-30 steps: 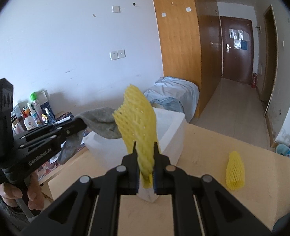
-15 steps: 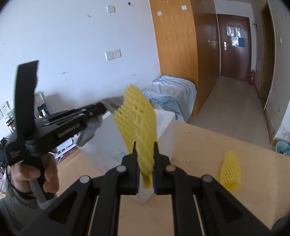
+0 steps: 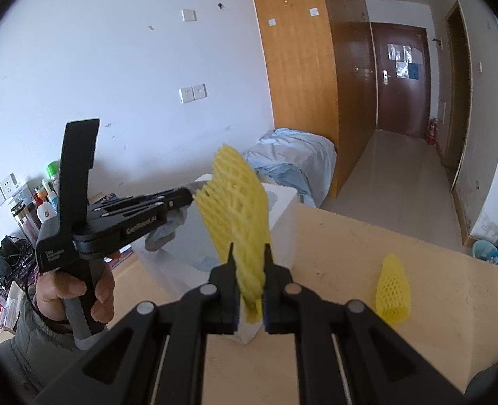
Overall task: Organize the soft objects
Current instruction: 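Lower the grey sock into the white foam box and open the left tool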
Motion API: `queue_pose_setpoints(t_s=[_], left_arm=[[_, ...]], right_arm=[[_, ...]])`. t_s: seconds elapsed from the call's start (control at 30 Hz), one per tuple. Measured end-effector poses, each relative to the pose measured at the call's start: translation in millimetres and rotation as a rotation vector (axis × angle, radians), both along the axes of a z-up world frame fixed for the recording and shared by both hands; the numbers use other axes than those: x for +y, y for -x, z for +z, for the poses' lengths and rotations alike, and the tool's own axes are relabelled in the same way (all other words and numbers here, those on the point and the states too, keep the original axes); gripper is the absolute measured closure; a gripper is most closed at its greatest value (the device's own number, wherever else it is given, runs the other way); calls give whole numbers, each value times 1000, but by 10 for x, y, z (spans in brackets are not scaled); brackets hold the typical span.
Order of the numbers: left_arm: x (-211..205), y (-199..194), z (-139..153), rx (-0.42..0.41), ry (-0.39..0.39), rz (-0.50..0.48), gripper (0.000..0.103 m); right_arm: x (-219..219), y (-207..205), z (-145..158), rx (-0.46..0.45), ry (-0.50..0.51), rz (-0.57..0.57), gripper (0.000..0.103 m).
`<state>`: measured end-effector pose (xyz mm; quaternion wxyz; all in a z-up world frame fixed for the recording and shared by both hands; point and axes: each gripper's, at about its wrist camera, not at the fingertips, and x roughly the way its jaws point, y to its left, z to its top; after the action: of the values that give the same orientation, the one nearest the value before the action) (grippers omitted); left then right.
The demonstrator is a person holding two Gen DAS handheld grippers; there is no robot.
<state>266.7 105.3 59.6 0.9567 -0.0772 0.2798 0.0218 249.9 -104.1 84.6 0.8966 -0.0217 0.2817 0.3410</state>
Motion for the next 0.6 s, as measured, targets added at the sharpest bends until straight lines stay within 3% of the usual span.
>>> queue_pose_setpoints(t_s=[0.6], left_arm=[[2, 145, -2, 2, -20, -1, 89]], right_arm=[[34, -92, -37, 11, -5, 21, 90]])
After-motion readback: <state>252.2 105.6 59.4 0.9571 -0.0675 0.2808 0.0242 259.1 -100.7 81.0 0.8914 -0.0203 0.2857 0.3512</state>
